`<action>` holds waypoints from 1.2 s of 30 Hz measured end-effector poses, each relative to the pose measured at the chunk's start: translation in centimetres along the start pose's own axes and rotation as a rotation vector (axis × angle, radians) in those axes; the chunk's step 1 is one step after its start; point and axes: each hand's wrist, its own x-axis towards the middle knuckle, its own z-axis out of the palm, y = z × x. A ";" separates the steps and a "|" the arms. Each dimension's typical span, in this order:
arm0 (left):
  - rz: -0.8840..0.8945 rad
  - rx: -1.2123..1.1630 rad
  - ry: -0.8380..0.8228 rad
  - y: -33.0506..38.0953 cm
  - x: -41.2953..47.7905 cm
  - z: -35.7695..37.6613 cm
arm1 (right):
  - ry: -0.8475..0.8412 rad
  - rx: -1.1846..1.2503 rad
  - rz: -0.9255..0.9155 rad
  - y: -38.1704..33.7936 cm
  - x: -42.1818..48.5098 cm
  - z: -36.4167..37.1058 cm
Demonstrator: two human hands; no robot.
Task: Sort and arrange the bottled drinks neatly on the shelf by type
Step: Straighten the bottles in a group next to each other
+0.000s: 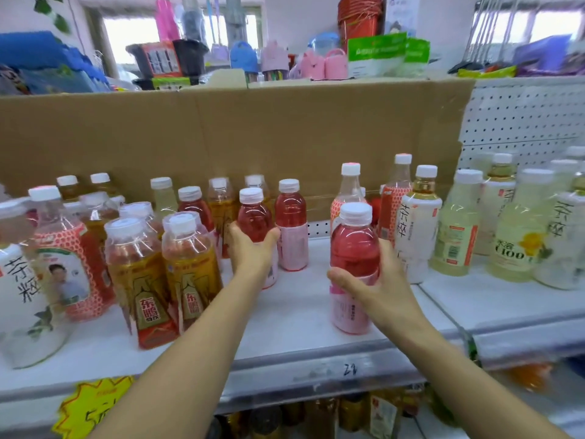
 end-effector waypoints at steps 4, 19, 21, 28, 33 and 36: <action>0.122 -0.089 -0.188 -0.1 -4.4 -1.9 | -0.003 0.031 -0.004 -0.3 -0.4 0.2; 0.197 -0.356 -0.455 3.9 -11.7 -5.0 | 0.201 0.040 -0.111 -3.7 -3.1 -1.7; 0.207 -0.374 -0.483 4.6 -12.8 -5.0 | 0.233 0.048 -0.117 -4.0 -4.0 -2.5; 0.205 -0.361 -0.540 5.5 -18.2 -2.7 | 0.277 0.060 -0.104 -3.3 -7.9 -7.5; 0.169 -0.360 -0.564 6.4 -23.7 1.8 | 0.294 0.077 -0.069 -2.0 -10.7 -14.2; 0.130 -0.384 -0.567 7.3 -27.8 5.6 | 0.276 0.071 -0.037 -0.9 -12.3 -19.5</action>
